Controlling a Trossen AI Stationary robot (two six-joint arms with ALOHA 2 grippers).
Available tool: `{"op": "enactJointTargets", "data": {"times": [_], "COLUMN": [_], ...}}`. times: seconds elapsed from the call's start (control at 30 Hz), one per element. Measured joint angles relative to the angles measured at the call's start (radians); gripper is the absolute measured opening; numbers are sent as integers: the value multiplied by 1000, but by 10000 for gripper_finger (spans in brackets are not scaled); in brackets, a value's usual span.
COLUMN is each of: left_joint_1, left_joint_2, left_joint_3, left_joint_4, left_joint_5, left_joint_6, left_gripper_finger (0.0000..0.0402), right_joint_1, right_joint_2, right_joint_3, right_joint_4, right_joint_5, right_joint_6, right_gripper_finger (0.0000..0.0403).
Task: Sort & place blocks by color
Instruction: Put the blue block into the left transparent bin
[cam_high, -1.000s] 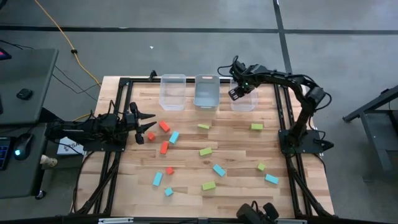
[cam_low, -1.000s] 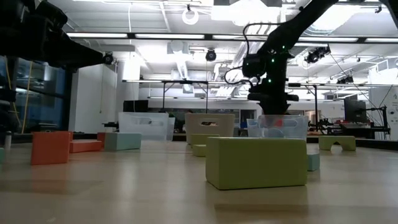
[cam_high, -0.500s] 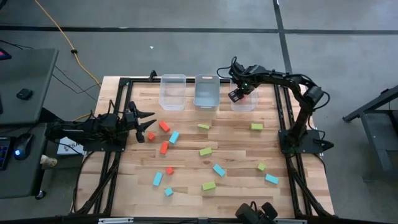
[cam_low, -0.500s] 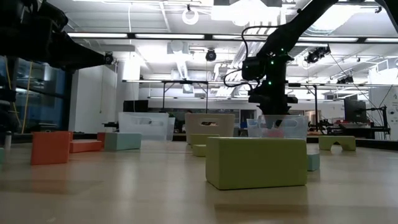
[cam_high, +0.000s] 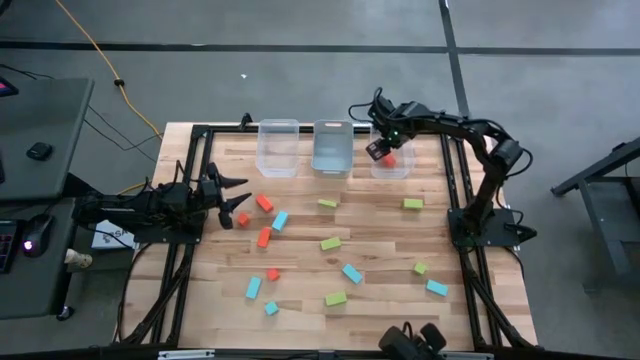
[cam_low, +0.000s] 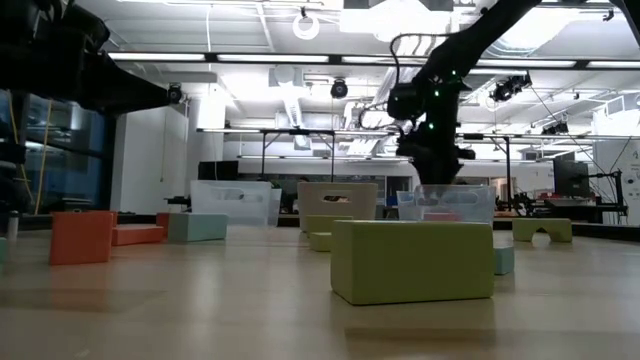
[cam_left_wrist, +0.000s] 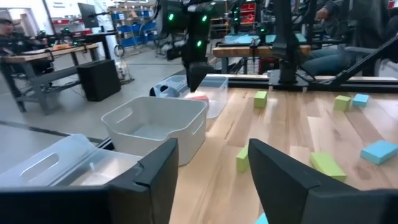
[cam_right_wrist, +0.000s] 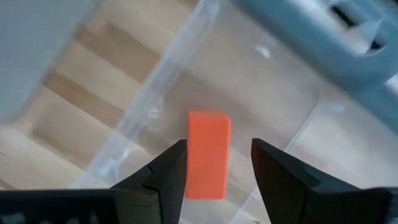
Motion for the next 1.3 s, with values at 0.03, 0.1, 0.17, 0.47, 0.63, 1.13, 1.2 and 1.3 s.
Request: {"op": "enactJointTargets", "data": {"times": [0.03,0.1,0.17,0.47,0.63,1.13,1.2,1.3], "left_joint_1": [0,0,0,0,0,0,0,0], "left_joint_2": [0,0,0,0,0,238,312,435], "left_joint_3": [0,0,0,0,0,211,277,366], "left_joint_4": [-3,-7,-7,20,48,112,51,-48], "left_joint_5": [-15,-39,-52,-10,-19,-171,-202,-216], "left_joint_6": [0,-3,-23,-50,-112,-237,-256,-322], "left_gripper_finger": [189,203,215,232,230,229,229,229], "right_joint_1": [0,0,0,0,0,0,0,0], "right_joint_2": [-6,-19,-37,-106,-128,-131,-131,-131], "right_joint_3": [11,33,59,184,235,273,273,273], "right_joint_4": [-1,-6,-14,-31,-38,-50,-50,-50], "right_joint_5": [0,0,0,47,51,78,78,78], "right_joint_6": [0,-1,-1,-35,-80,-137,-138,-137], "right_gripper_finger": [169,169,169,170,170,170,170,170]}}
